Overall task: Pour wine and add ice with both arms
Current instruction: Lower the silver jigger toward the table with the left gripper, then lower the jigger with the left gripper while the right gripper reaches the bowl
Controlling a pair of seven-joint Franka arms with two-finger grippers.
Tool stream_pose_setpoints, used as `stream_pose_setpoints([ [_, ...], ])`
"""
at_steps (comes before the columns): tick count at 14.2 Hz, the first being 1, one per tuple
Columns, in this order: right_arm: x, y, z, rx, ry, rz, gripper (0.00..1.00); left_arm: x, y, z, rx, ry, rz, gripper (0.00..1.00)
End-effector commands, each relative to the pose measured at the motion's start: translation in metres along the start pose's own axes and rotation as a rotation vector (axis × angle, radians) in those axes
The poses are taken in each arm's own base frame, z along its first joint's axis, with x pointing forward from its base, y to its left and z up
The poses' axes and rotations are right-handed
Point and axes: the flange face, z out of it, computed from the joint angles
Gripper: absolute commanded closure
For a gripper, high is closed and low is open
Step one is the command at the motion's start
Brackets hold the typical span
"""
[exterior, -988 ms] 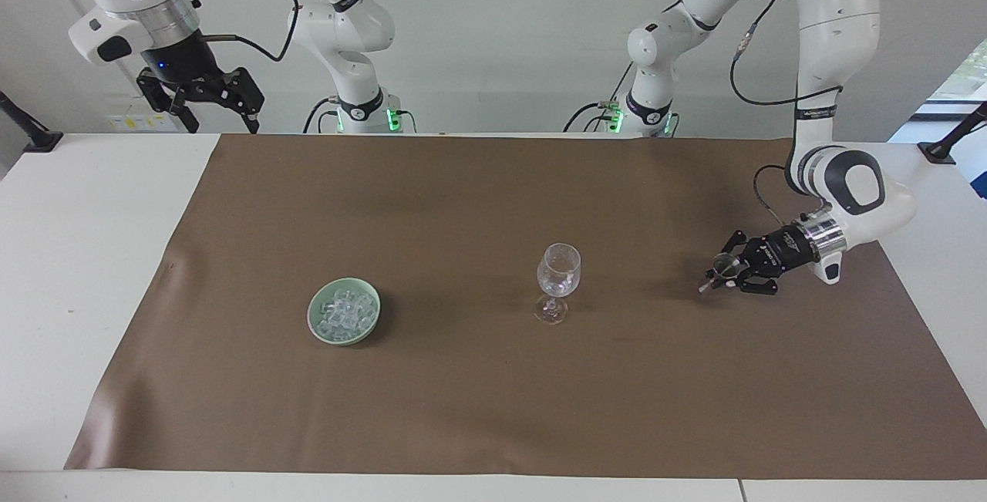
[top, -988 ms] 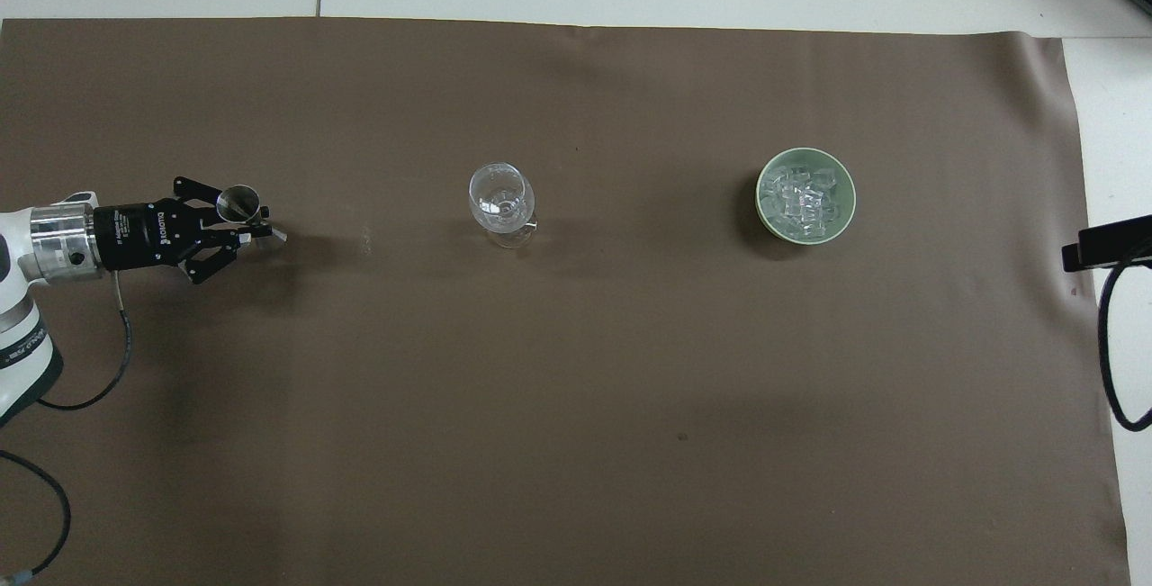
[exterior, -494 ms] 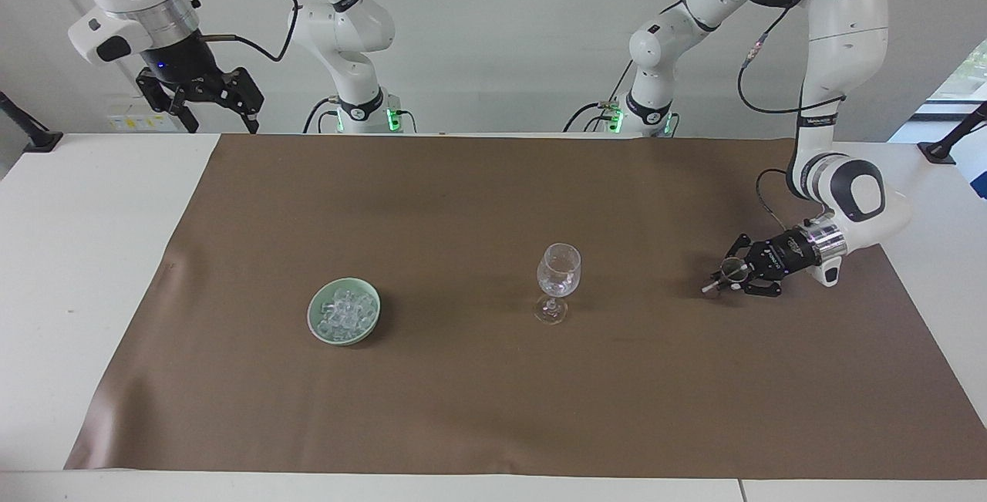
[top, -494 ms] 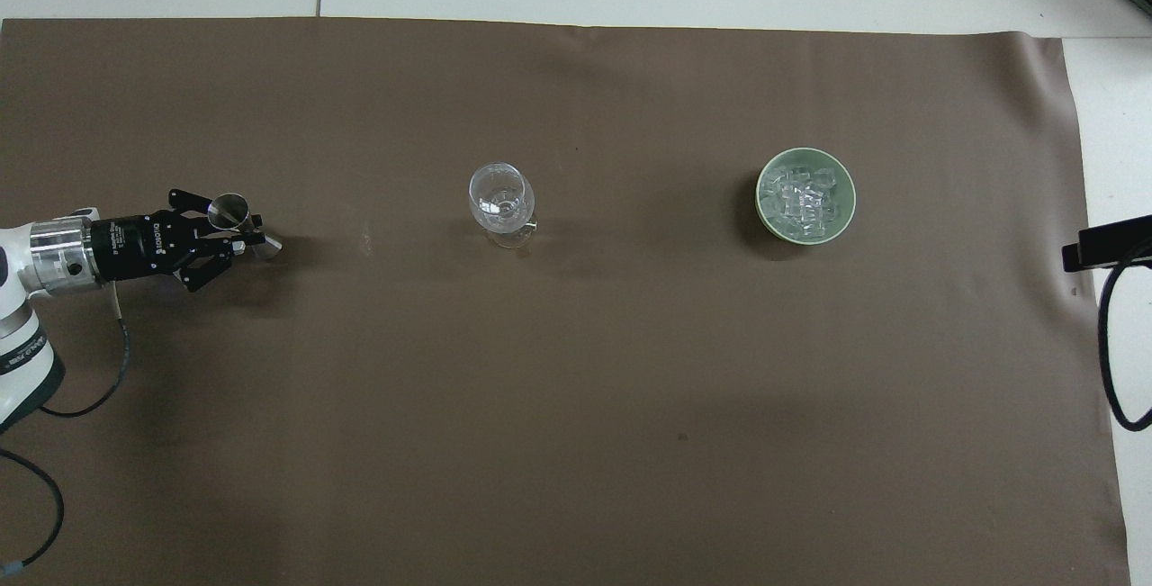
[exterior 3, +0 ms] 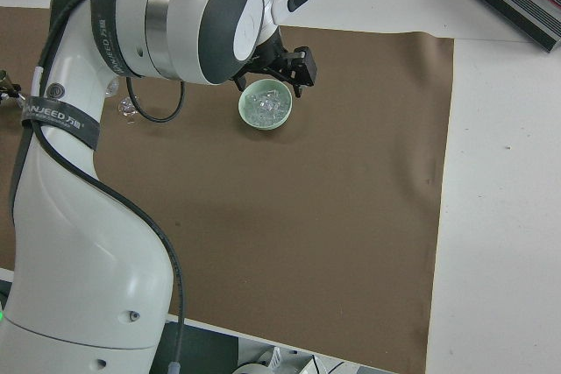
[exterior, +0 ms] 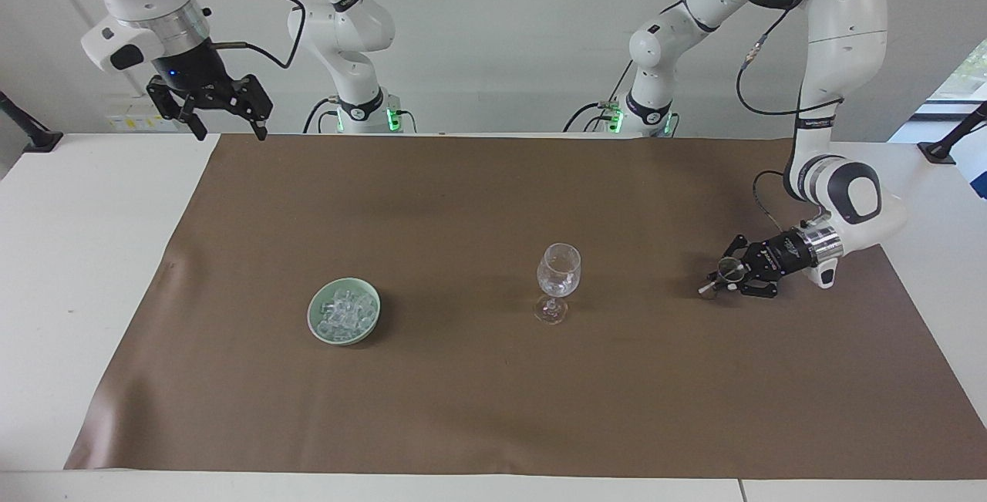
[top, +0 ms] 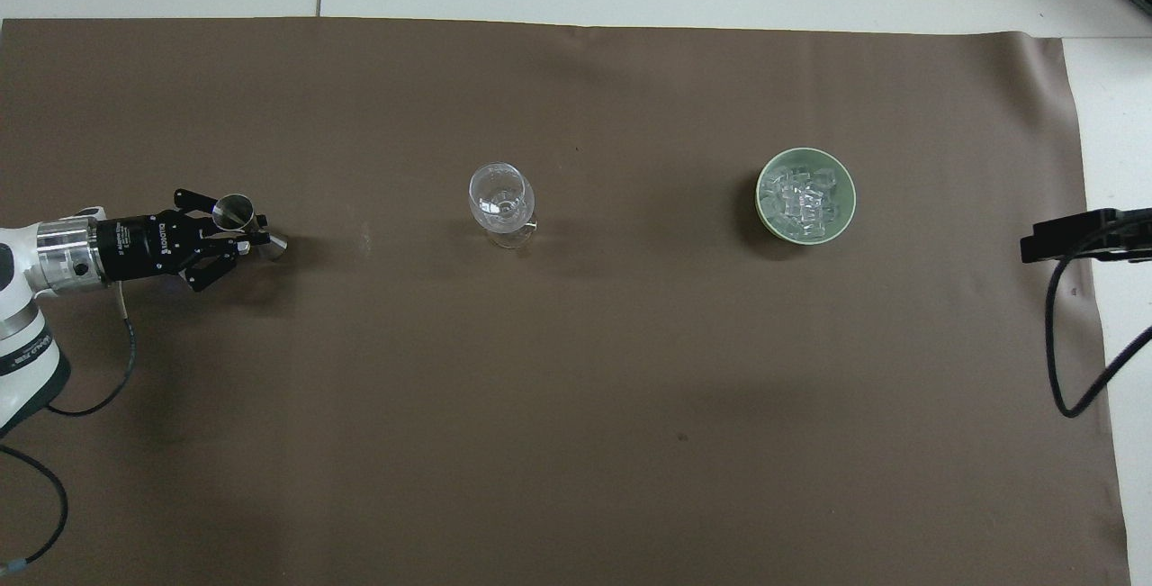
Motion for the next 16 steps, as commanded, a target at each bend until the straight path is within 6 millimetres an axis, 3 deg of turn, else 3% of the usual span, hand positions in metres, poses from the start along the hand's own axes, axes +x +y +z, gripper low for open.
stream_pose_setpoints([
  [1,0.003,-0.027,0.058,0.019,0.008,0.008,0.0,0.006,0.001,-0.004,-0.002,-0.04,0.004,1.0],
  [5,0.041,-0.058,0.184,0.018,0.062,0.042,0.0,0.013,0.0,-0.006,-0.005,-0.044,0.022,1.0],
  [6,0.053,-0.063,0.206,0.021,0.092,0.06,0.0,0.014,0.0,-0.005,-0.004,-0.045,0.027,1.0],
  [10,0.07,-0.067,0.248,0.021,0.116,0.072,0.0,0.015,-0.001,-0.005,-0.004,-0.044,0.046,0.99],
  [16,0.086,-0.069,0.28,0.025,0.149,0.118,0.0,0.017,-0.001,-0.005,-0.004,-0.046,0.046,0.78],
])
